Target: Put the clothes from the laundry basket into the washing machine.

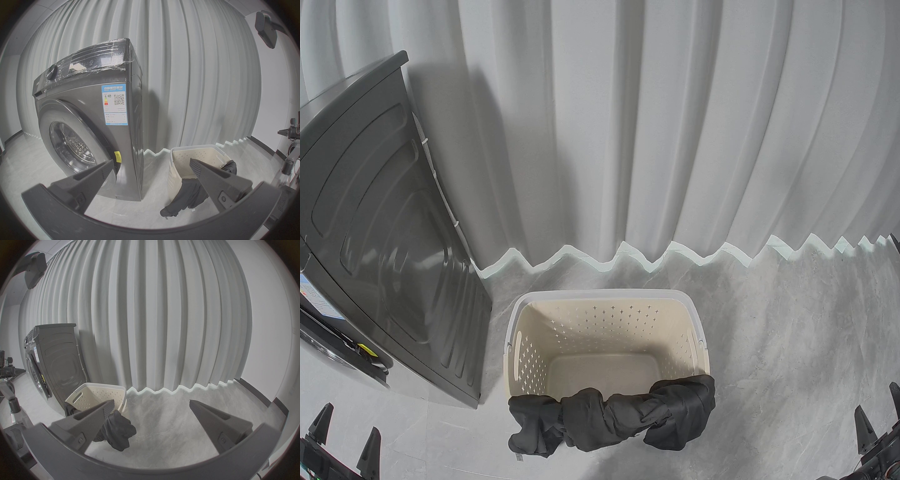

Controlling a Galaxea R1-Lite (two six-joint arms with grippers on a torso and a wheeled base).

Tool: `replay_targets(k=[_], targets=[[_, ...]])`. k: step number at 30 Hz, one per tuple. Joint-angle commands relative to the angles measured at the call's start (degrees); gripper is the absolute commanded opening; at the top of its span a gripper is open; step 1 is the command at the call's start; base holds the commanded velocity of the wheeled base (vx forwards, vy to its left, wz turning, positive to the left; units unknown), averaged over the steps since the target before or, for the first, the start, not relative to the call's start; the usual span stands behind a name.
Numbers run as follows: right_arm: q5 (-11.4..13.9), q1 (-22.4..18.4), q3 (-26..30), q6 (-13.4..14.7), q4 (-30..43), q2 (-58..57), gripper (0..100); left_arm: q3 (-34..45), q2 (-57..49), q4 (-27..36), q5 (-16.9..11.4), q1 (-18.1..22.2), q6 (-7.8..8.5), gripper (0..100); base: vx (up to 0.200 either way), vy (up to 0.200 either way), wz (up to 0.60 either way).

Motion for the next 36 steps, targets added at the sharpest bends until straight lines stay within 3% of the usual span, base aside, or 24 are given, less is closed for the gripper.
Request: replay_targets(k=[1,5,14,26,32,36], targets=[[0.04,0.00,1.01,-0.01,0.00,-0.93,100,0.92,-0.88,0.00,0.01,0.00,-0.06,100,0.000,0.000,0.00],[0.04,0.00,1.01,-0.01,0.00,-0.93,100,0.92,-0.88,0.00,0.01,0.00,-0.15,100,0.000,0.000,0.00],[0.04,0.00,1.01,-0.01,0.00,-0.93,100,0.92,-0.88,0.00,0.01,0.00,-0.15,100,0.200,0.000,0.00],[0.04,0.00,1.01,-0.01,0.00,-0.93,100,0.92,-0.88,0.09,0.01,0.00,-0.24,100,0.000,0.000,0.00],[0.13,0.00,1.01,-0.01,0.00,-0.93,100,0.92,-0.88,0.00,0.01,0.00,-0.24,100,0.000,-0.200,0.00],[0.04,0.00,1.01,0.08,0.00,-0.93,100,0.92,-0.88,0.00,0.01,0.00,-0.06,100,0.000,0.000,0.00]])
